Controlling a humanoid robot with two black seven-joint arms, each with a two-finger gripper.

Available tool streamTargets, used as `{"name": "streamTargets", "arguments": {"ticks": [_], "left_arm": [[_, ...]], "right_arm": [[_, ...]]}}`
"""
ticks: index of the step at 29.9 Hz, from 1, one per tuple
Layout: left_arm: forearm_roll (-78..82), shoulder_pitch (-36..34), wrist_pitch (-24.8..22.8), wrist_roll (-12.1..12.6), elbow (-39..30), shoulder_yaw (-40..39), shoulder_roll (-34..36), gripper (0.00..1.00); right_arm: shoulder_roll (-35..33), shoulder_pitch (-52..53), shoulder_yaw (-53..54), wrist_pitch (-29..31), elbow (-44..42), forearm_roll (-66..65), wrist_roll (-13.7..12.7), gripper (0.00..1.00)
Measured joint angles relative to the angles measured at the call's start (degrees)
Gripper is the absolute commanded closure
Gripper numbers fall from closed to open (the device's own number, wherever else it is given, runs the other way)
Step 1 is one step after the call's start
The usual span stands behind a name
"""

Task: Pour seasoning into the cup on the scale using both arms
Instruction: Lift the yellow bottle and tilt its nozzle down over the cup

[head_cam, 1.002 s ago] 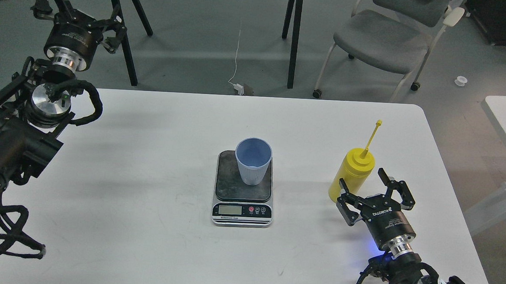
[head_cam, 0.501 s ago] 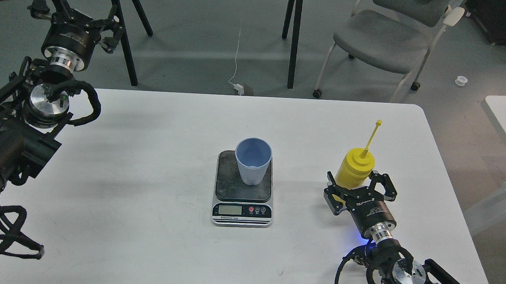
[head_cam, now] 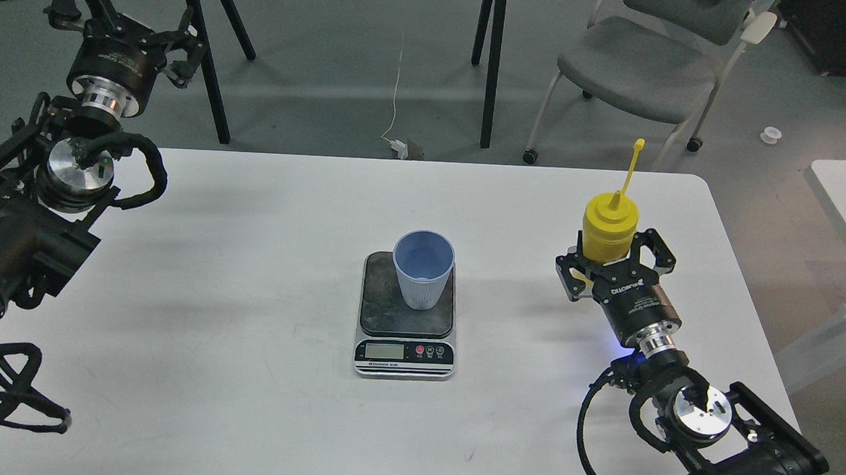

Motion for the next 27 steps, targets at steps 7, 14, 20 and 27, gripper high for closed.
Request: {"name": "streamTargets", "arguments": {"ticks": [7,14,20,27], "left_arm": [[-0.55,1.66,-1.06,0.28,0.22,-0.78,0.43,0.00],[-2.07,5.41,-4.12,0.80,0.48,-5.02,-0.08,0.00],[-2.78,9.60,-6.41,0.83,0.53,-6.45,-0.24,0.00],[-2.82,11.19,-6.64,0.54,0.39,-6.50,-0.40,0.00]], "right_arm": [[-4.37,11.24,0.07,-2.35,3.41,-22.92,1.54,0.57],[-3.46,17.37,-0.62,-9.15,3.75,-46.10,2.00,0.58],[-1.84,21.34,-2.37,-11.43,3.78,-61.86,2.00,0.58],[-2.16,28.70,-12.36,-11.68,3.78,-76.35,2.00,0.58]]}}
